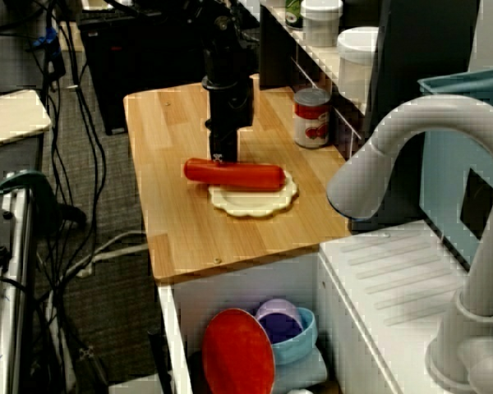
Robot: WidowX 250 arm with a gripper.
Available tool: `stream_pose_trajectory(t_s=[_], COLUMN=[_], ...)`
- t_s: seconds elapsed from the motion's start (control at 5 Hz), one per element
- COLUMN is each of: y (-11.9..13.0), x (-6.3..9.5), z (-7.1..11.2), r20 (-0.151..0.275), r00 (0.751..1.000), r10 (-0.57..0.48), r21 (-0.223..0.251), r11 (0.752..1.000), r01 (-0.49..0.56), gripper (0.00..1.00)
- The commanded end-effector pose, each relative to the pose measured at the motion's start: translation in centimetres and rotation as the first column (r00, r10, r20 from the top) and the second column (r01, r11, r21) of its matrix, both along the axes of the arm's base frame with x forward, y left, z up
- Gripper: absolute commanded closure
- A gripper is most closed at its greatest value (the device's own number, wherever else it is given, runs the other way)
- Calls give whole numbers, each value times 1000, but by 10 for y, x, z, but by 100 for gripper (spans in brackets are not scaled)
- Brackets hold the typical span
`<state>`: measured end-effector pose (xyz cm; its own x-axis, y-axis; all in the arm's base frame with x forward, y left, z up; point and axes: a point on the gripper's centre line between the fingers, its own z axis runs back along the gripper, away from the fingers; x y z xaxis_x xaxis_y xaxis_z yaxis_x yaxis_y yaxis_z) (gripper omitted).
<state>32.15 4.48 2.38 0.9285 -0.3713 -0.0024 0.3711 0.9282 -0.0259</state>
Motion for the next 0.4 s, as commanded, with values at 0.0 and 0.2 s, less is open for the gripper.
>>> stream_pose_trajectory(t_s=[0.0, 0.2], y=[-16, -24], x=[-7, -10], z=[11, 11], r20=[12, -2], r00=[1000, 999], r10=[-26, -41], r21=[-21, -29], r11=[999, 999], r01=[27, 41], gripper=[100, 100])
